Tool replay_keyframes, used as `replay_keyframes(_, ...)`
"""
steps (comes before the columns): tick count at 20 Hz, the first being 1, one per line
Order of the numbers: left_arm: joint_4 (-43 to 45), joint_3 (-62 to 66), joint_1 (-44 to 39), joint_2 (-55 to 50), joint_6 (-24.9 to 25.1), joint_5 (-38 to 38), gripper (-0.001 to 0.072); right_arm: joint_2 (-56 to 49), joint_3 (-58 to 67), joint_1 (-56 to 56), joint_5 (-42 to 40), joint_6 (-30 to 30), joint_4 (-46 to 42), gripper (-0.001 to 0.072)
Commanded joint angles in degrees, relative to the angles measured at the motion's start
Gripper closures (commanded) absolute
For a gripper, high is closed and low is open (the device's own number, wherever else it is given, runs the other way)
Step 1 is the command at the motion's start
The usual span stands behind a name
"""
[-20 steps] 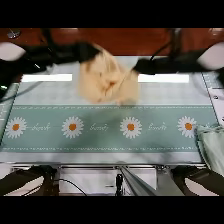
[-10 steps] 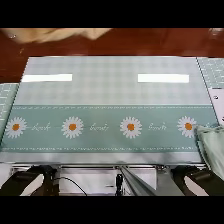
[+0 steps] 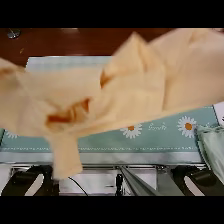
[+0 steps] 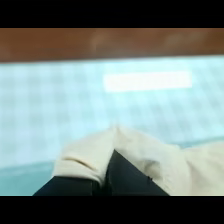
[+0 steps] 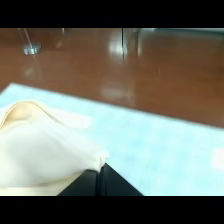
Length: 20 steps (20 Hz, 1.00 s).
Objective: Fold the shirts.
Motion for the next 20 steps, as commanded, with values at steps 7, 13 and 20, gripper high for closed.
replay_keyframes(7,-10.60,-37.42,0.07,1.97,1.73,8.68,0.0680,6.25,-39.87,0.00,3.67,3.32,-1.57,0.0695)
replay_keyframes(13,-24.72,-40.50,-1.53,-17.73,11.15,33.77,0.0679,-1.51,-53.51,-5.35,-20.04,7.74,-3.89,0.0695)
replay_keyframes(20,-29.57,-26.64,-6.95,-45.70,11.82,38.62,0.0679,-26.67,-53.46,-22.75,-35.58,-8.81,24.09,0.0693)
